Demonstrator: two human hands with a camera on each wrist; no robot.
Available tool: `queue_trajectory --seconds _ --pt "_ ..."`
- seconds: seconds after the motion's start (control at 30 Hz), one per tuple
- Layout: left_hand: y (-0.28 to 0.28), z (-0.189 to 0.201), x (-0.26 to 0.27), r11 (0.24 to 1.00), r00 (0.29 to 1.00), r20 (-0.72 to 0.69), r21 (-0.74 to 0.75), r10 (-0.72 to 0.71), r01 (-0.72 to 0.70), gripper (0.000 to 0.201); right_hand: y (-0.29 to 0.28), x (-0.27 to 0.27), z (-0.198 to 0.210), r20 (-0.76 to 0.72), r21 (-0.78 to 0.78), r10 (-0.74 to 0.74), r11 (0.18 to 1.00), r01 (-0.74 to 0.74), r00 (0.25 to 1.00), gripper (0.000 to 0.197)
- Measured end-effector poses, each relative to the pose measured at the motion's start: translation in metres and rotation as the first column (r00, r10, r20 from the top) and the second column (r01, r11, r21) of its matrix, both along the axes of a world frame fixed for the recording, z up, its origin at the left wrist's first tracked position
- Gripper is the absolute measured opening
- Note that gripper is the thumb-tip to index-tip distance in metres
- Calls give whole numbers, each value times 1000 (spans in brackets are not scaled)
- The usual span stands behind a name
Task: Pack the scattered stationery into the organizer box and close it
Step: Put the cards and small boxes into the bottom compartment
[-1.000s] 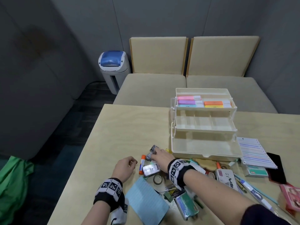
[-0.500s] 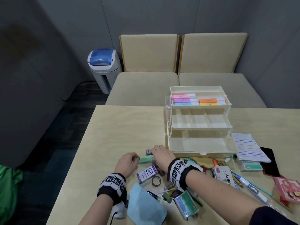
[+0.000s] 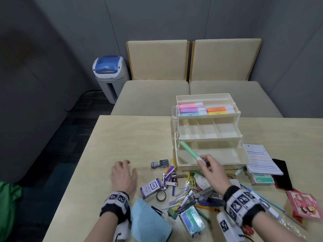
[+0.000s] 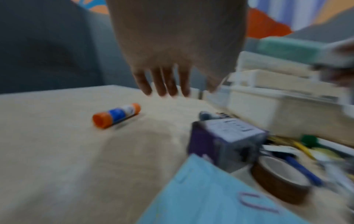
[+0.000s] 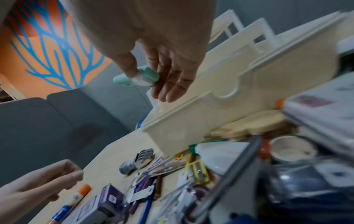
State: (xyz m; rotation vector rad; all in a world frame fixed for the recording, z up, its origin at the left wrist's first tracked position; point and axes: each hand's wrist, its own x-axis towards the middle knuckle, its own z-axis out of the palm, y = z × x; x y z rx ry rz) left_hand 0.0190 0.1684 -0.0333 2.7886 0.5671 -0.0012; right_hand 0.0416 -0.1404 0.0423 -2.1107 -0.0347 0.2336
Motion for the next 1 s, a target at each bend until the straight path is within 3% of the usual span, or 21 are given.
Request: queue_trajectory --seconds 0.07,0.1,0.23,0.33,0.5,0.63,0.77,0.9,1.0 --pt "22 -3 10 982 977 -123 -41 177 -183 51 -18 -5 -3 2 3 -33 999 33 999 12" --pt "31 -7 14 977 959 -199 -36 199 -210 51 -26 -6 -4 -5 -6 -46 999 46 999 11" --pt "28 -17 24 990 944 -307 -34 122 -139 37 -52 -9 -11 -23 -22 -83 996 82 996 12" --pt "1 -11 30 979 961 -275 -197 -6 -50 37 -65 -8 -14 -7 -34 -111 993 111 994 14" --pt "-67 20 38 893 962 -47 -384 -270 232 34 -85 -4 -19 -14 -93 -112 990 110 994 16" --pt "-111 24 26 834 904 -55 -413 -425 367 20 -98 4 -21 -117 33 -129 990 134 985 18" --pt "-125 5 18 831 853 -76 -283 -516 478 21 -108 22 1 -257 342 -160 907 244 953 13" --pt "-131 -1 15 826 832 -66 -193 -550 530 35 -127 72 40 -131 446 -265 845 296 955 5" --pt "-133 6 16 829 841 -28 -190 -540 526 30 -141 132 65 -36 491 -370 803 339 928 4"
